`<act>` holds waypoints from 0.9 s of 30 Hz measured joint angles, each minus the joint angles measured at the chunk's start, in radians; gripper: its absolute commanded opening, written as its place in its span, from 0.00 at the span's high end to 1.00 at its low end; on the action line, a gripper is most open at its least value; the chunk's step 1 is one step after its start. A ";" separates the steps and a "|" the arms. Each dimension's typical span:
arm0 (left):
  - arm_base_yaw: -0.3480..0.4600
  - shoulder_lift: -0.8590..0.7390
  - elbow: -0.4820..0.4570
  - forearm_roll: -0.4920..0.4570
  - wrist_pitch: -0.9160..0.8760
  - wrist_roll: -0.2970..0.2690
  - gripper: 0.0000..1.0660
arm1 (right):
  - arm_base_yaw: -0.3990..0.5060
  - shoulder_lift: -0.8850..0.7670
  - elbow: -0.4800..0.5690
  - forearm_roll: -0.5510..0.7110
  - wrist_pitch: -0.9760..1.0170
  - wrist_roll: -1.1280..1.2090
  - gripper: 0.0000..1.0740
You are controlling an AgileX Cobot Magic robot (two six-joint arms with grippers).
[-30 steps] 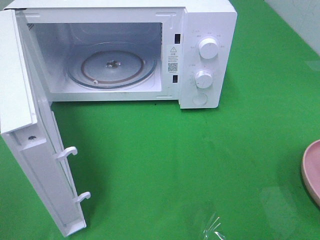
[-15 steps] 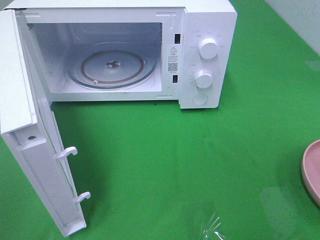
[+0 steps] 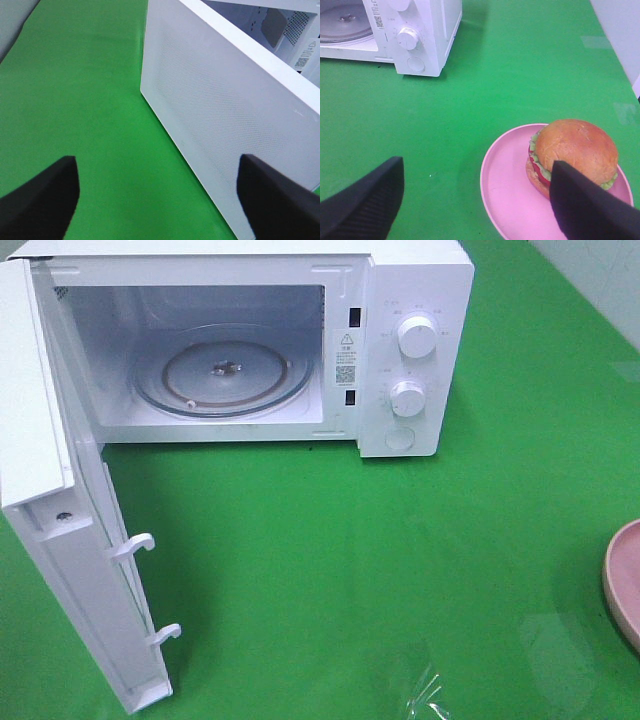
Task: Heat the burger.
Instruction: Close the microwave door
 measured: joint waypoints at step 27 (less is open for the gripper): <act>0.000 0.263 0.160 0.010 -0.556 -0.003 1.00 | 0.000 0.000 0.000 -0.001 0.000 0.000 0.30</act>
